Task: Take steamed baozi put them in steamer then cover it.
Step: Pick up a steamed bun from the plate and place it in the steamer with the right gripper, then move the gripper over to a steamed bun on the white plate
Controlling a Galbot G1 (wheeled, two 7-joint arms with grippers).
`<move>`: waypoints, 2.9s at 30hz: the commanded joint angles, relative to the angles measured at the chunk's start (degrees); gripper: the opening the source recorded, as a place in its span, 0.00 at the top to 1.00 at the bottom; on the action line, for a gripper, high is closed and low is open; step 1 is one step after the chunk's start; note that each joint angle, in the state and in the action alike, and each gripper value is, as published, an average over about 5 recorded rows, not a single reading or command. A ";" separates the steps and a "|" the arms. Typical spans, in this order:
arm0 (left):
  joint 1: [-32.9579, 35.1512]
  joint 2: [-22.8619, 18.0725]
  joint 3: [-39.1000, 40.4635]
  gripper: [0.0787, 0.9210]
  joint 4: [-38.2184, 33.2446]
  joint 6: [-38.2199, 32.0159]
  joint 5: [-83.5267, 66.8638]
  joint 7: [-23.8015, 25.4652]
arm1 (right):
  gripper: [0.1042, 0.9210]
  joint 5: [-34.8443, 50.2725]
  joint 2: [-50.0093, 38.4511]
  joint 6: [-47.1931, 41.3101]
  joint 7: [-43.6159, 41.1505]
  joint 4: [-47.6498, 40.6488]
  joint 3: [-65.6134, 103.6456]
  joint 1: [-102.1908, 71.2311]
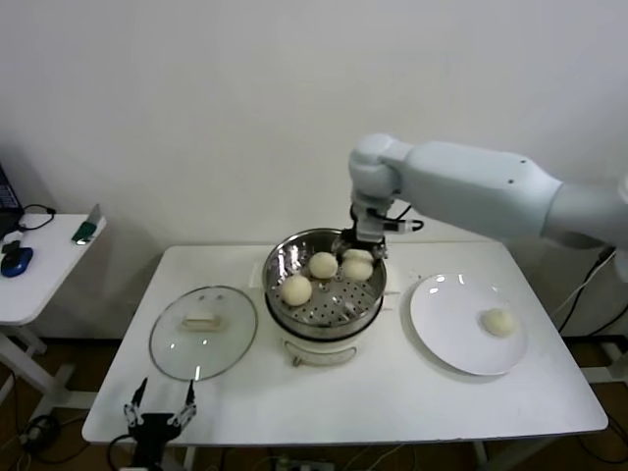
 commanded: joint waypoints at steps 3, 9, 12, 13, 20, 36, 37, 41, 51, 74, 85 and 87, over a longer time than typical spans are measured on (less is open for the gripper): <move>-0.09 0.32 -0.11 0.12 0.52 -0.02 -0.57 0.01 | 0.24 -7.19 6.47 3.33 0.43 1.85 0.82 -7.38; -0.38 0.32 -0.04 0.12 1.15 -0.07 -0.59 0.00 | 0.25 -7.74 7.02 4.02 1.09 0.81 0.68 -8.63; -0.50 0.29 0.01 0.12 1.35 -0.06 -0.58 0.00 | 0.24 -7.97 7.25 4.25 1.61 0.06 0.81 -9.00; -0.53 0.28 0.01 0.12 1.40 -0.06 -0.58 0.00 | 0.24 -8.04 7.29 4.16 1.77 -0.04 0.84 -9.07; -0.85 0.33 -0.05 0.12 1.69 0.03 -0.45 0.01 | 0.16 -9.57 6.82 2.95 2.17 0.13 2.23 -8.89; -0.50 0.17 1.10 0.12 0.60 0.21 0.73 0.05 | 0.12 1.19 -8.84 -1.57 2.04 -2.22 1.29 3.89; -0.52 0.16 1.20 0.12 0.51 0.24 0.81 0.05 | 0.12 2.87 -10.58 -2.94 2.86 -2.68 -0.08 4.92; -0.60 0.19 1.56 0.12 0.39 0.27 1.10 0.06 | 0.12 12.98 -17.73 -13.78 11.09 -1.57 -10.97 9.69; -0.48 0.30 1.83 0.12 0.64 0.29 1.77 0.08 | 0.12 26.16 -34.33 -36.21 9.13 -1.24 -10.57 1.97; 2.44 -0.79 0.96 0.12 -1.21 0.36 2.79 0.35 | 0.12 4.89 -29.19 -28.97 3.69 -28.75 23.88 -32.96; 3.01 -0.80 0.68 0.12 -0.54 0.02 2.85 0.33 | 0.12 0.64 -22.35 -26.53 4.05 -37.57 26.91 -33.37; 2.83 -0.77 0.62 0.12 -0.36 0.02 2.75 0.30 | 0.12 -0.16 -21.67 -26.35 4.03 -38.30 26.92 -33.40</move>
